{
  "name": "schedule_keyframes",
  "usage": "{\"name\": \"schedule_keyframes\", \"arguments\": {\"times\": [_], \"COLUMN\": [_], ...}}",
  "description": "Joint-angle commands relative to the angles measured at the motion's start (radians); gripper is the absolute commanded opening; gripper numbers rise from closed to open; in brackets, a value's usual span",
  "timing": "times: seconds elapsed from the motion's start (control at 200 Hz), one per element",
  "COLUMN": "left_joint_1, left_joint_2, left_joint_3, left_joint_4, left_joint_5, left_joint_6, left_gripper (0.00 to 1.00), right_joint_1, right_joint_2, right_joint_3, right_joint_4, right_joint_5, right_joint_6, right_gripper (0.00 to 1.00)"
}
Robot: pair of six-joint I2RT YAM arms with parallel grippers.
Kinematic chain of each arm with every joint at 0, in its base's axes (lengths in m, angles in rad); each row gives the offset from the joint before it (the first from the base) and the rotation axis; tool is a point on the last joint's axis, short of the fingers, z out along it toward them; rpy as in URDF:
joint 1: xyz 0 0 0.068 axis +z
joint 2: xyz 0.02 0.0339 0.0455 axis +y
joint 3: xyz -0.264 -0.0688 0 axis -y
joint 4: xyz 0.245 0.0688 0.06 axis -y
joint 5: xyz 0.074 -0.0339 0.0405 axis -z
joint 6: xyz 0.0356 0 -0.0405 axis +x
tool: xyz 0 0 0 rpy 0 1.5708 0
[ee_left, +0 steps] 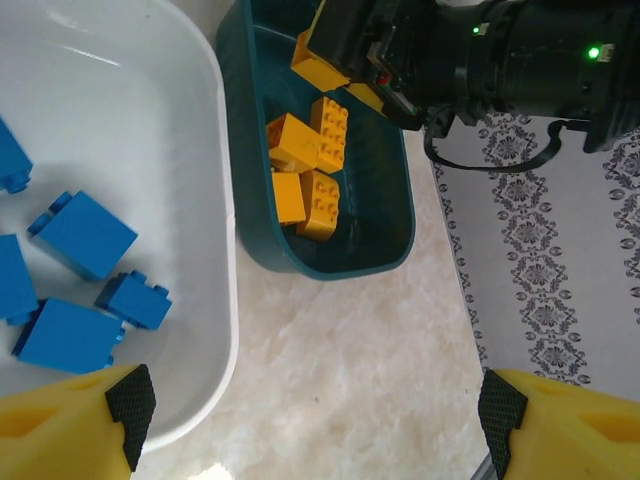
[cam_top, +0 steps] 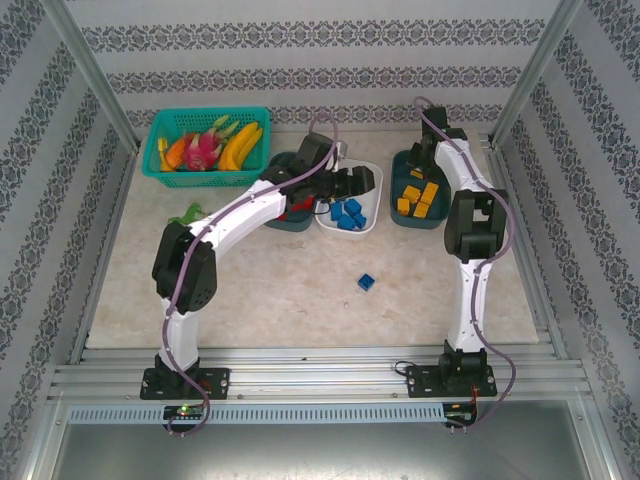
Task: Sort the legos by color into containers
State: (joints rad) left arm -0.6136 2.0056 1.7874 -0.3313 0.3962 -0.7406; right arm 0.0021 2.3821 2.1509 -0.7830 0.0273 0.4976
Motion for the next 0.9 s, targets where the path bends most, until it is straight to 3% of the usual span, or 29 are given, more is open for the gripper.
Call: {"name": "schedule_keyframes", "arguments": {"times": [0.0,0.165,0.455,0.674,0.894], "left_joint_1": [-0.011,-0.012,-0.018,-0.017,-0.017], "left_joint_2": [0.031,0.057,0.002,-0.129,-0.363], "left_joint_3": [0.074,0.116,0.069,-0.066,-0.334], "left_joint_4": [-0.032,-0.046,-0.053,-0.041,-0.051], "left_joint_5": [0.014,0.012,0.009,-0.001,-0.015], "left_joint_6": [0.027,0.023,0.031,0.034,0.055], "left_gripper": [0.86,0.86,0.86,0.86,0.86], "right_joint_1": [-0.002,-0.007,-0.010,0.000,0.124], "right_joint_2": [0.057,0.093,0.019,-0.215,-0.598], "right_joint_3": [0.079,0.114,0.121,-0.023,-0.447], "right_joint_4": [-0.088,-0.122,-0.151,-0.120,-0.053], "right_joint_5": [-0.032,-0.055,-0.077,-0.061,-0.024], "right_joint_6": [-0.018,0.005,0.026,0.058,0.089], "right_gripper": [0.33,0.38,0.56,0.60,0.61]}}
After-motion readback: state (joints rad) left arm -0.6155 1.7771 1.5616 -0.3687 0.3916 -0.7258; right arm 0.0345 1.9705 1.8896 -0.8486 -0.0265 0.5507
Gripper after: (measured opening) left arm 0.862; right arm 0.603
